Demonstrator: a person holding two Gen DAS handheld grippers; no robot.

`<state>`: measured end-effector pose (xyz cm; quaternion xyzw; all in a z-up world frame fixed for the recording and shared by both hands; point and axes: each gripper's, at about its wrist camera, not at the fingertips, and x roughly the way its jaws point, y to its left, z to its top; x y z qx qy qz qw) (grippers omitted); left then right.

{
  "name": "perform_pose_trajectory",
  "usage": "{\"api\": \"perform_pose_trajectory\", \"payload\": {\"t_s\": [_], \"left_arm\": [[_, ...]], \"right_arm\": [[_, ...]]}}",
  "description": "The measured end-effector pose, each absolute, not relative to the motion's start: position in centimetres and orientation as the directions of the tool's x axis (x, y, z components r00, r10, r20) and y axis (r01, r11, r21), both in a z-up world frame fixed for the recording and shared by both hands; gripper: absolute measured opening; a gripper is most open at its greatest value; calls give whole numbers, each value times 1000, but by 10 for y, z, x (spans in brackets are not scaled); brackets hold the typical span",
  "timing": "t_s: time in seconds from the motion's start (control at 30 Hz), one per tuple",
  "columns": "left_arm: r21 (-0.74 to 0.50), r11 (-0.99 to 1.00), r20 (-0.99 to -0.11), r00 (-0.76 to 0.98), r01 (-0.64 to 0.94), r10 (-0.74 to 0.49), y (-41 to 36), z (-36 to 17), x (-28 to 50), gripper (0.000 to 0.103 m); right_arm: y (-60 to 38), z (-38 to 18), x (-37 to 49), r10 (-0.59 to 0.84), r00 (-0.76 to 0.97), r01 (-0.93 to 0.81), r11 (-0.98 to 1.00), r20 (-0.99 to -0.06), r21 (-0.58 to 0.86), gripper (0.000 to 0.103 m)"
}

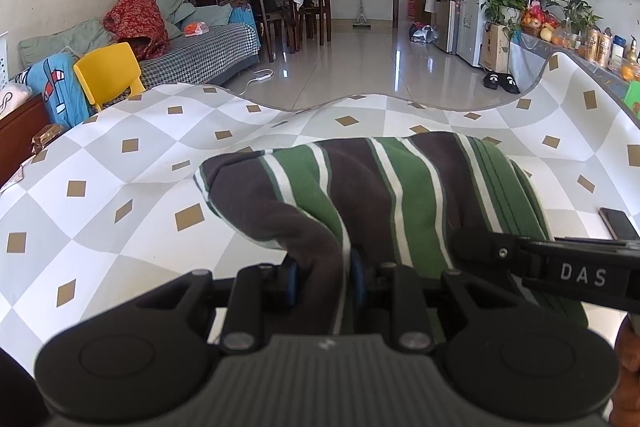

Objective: Fold clothes

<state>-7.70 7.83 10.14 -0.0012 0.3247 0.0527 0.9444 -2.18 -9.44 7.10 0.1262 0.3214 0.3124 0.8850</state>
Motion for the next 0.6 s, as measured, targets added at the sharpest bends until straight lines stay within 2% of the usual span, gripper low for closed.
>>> {"api": "perform_pose_trajectory", "payload": {"t_s": [0.6], "left_arm": [[19,984,-636,757,-178,149,113,87,-72,23]], "right_arm": [[-56,56,-9,662,542,-502,749,-517,433,18]]}}
